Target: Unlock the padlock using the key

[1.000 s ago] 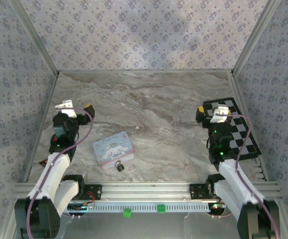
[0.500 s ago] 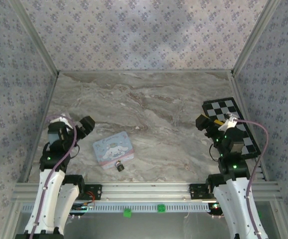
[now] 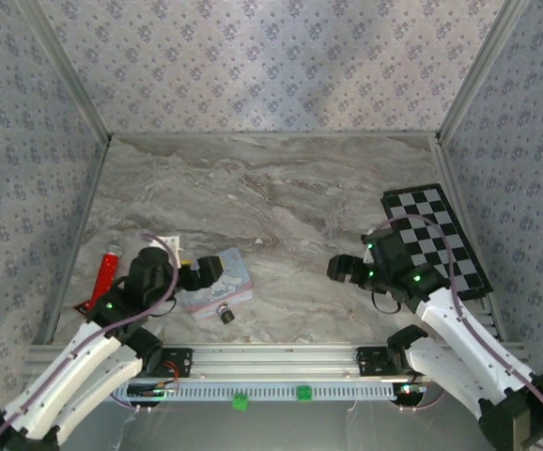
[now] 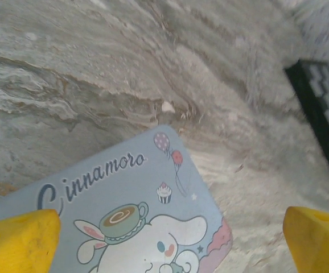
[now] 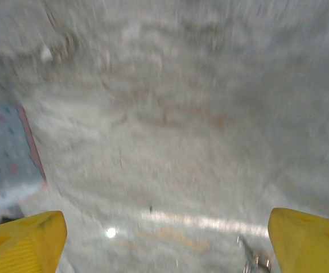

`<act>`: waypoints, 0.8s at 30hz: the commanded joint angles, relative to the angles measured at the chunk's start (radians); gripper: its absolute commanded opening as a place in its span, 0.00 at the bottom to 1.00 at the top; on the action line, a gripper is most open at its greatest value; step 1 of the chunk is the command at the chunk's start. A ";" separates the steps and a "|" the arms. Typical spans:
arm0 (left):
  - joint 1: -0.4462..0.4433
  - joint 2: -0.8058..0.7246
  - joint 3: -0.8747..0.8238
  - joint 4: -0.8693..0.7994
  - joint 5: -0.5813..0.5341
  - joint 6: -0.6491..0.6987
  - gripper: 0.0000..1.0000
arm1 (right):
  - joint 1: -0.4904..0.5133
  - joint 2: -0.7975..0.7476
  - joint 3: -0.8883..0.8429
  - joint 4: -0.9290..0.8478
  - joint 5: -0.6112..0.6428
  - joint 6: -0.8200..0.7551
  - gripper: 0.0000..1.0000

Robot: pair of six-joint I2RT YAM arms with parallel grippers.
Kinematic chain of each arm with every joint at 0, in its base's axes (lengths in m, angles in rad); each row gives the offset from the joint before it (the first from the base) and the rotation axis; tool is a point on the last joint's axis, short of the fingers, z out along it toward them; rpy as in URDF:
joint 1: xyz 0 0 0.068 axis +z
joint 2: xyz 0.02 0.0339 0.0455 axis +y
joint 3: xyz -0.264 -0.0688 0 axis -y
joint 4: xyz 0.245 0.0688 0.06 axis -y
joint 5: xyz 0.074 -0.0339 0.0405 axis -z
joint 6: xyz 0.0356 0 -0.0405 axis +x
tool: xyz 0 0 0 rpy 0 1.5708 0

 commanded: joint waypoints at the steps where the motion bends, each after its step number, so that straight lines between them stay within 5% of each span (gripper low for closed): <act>1: -0.094 0.092 0.063 0.058 -0.147 0.128 1.00 | 0.091 0.013 -0.021 -0.130 0.074 0.141 0.91; 6: -0.134 0.127 0.041 0.091 -0.177 0.197 1.00 | 0.145 0.026 -0.094 -0.173 0.075 0.238 0.82; 13: -0.134 -0.028 -0.082 0.210 -0.127 0.280 1.00 | 0.187 0.037 -0.146 -0.207 0.110 0.339 0.58; 24: -0.134 -0.171 -0.171 0.238 -0.169 0.306 1.00 | 0.201 0.203 -0.129 -0.139 0.148 0.350 0.41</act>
